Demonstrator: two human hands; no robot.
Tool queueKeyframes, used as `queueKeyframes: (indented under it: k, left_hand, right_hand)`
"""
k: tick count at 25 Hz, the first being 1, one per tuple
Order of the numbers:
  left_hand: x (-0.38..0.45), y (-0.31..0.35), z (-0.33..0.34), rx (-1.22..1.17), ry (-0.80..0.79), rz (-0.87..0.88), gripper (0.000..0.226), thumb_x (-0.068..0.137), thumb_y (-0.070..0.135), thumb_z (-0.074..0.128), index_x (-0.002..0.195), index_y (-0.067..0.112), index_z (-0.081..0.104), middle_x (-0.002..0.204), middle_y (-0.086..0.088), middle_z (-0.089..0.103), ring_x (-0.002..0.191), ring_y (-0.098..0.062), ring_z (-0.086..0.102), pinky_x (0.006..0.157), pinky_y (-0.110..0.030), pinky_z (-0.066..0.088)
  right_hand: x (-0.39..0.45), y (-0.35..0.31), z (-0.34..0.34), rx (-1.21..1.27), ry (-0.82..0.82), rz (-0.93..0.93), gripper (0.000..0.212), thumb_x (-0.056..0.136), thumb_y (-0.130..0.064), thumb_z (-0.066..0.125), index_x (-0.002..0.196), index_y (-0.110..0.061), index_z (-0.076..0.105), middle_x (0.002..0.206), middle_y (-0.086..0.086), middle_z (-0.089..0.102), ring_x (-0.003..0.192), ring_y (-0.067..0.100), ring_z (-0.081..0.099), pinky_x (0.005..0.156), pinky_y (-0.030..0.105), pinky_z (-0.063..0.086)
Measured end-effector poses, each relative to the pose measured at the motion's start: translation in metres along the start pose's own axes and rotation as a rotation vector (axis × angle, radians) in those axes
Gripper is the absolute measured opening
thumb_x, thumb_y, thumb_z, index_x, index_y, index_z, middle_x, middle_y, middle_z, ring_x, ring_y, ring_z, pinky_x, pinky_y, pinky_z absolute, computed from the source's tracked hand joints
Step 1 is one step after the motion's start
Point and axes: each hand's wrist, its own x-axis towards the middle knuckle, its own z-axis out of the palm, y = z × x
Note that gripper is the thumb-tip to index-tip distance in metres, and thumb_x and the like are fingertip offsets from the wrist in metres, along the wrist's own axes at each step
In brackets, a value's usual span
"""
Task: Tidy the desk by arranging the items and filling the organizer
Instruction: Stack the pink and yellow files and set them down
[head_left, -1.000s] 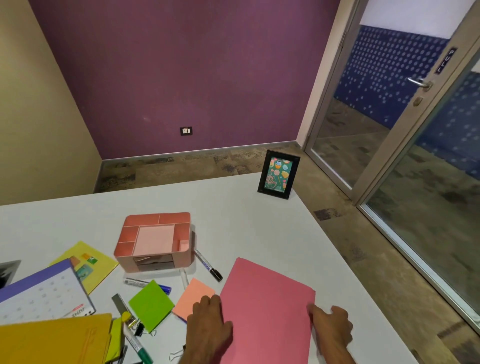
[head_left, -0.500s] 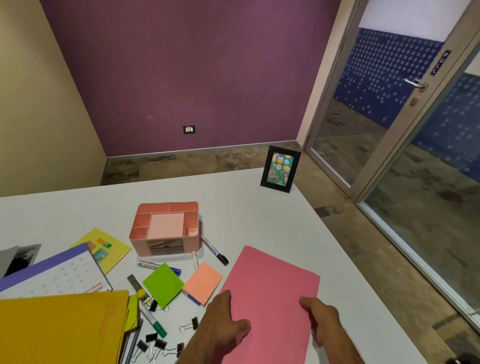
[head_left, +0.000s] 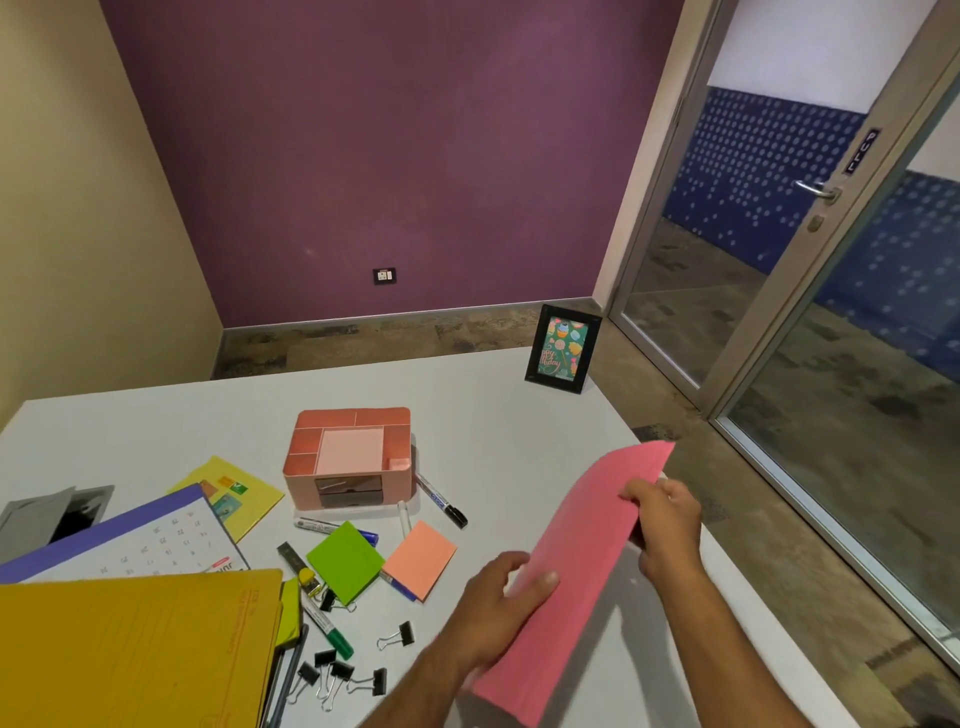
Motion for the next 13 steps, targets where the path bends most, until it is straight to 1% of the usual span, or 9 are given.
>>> queueKeyframes:
  k: [1,3,4,6,7,8,10,11,13]
  left_hand:
    - [-0.002,0.014,-0.007,-0.014,-0.028,0.026,0.08,0.067,0.084,0.056,0.132,0.036,0.052,0.133,0.016,0.053,0.113,0.002,0.054,0.086,-0.018,0.044]
    - [-0.008,0.037,-0.024,-0.002,-0.096,0.071,0.078,0.064,0.084,0.059,0.126,0.038,0.057,0.126,0.02,0.058,0.107,0.001,0.06,0.089,-0.023,0.048]
    - [-0.012,0.046,-0.032,0.036,-0.114,0.089,0.074,0.063,0.081,0.064,0.123,0.039,0.059,0.122,0.022,0.06,0.102,0.002,0.063,0.089,-0.024,0.05]
    - [-0.022,0.059,-0.043,0.195,-0.088,0.126,0.067,0.063,0.068,0.074,0.12,0.037,0.062,0.117,0.023,0.063,0.091,0.001,0.066,0.086,-0.023,0.053]
    - [-0.026,0.063,-0.046,0.304,-0.045,0.149,0.063,0.064,0.06,0.074,0.121,0.036,0.061,0.115,0.022,0.064,0.086,0.0,0.066,0.084,-0.024,0.054]
    - [-0.031,0.066,-0.047,0.416,0.015,0.188,0.058,0.067,0.053,0.07,0.122,0.035,0.061,0.115,0.021,0.065,0.084,-0.002,0.067,0.083,-0.026,0.055]
    - [-0.036,0.066,-0.047,0.642,0.201,0.297,0.046,0.075,0.043,0.058,0.12,0.033,0.06,0.109,0.014,0.07,0.084,-0.013,0.068,0.081,-0.03,0.056]
    - [-0.037,0.065,-0.047,0.716,0.291,0.347,0.04,0.079,0.04,0.052,0.117,0.031,0.061,0.104,0.01,0.072,0.085,-0.019,0.068,0.078,-0.033,0.056]
    - [-0.036,0.061,-0.05,0.706,0.415,0.392,0.035,0.083,0.036,0.043,0.111,0.027,0.062,0.098,0.002,0.073,0.086,-0.026,0.066,0.073,-0.034,0.052]
  right_hand:
    - [-0.004,-0.014,0.006,0.002,-0.004,-0.042,0.022,0.073,0.003,0.066,0.074,-0.012,0.049,0.074,0.013,0.061,0.064,0.027,0.06,0.059,0.035,0.054]
    - [-0.014,-0.034,0.018,-0.015,0.015,-0.127,0.027,0.072,0.004,0.065,0.071,-0.013,0.044,0.071,0.012,0.06,0.061,0.026,0.061,0.055,0.034,0.055]
    - [-0.018,-0.041,0.024,-0.026,0.033,-0.166,0.028,0.07,0.004,0.065,0.07,-0.013,0.043,0.07,0.01,0.058,0.06,0.025,0.061,0.052,0.032,0.055]
    - [-0.025,-0.047,0.033,-0.07,0.067,-0.238,0.026,0.069,0.002,0.068,0.073,-0.012,0.047,0.071,0.007,0.058,0.061,0.024,0.062,0.05,0.03,0.052]
    - [-0.028,-0.047,0.037,-0.091,0.071,-0.256,0.025,0.069,0.0,0.07,0.075,-0.012,0.049,0.073,0.006,0.059,0.063,0.025,0.063,0.051,0.03,0.052]
    - [-0.03,-0.046,0.041,-0.104,0.072,-0.266,0.025,0.069,-0.001,0.071,0.076,-0.011,0.049,0.074,0.006,0.06,0.065,0.025,0.065,0.052,0.031,0.055]
    - [-0.034,-0.043,0.05,-0.122,0.072,-0.266,0.024,0.073,-0.004,0.074,0.078,-0.011,0.051,0.078,0.009,0.064,0.065,0.025,0.069,0.057,0.04,0.061]
    - [-0.035,-0.041,0.054,-0.131,0.072,-0.274,0.024,0.074,-0.006,0.075,0.078,-0.011,0.052,0.08,0.012,0.067,0.065,0.027,0.07,0.06,0.046,0.063]
    - [-0.037,-0.04,0.063,-0.121,0.034,-0.308,0.025,0.073,-0.012,0.08,0.078,-0.011,0.055,0.079,0.015,0.069,0.063,0.029,0.072,0.062,0.05,0.062]
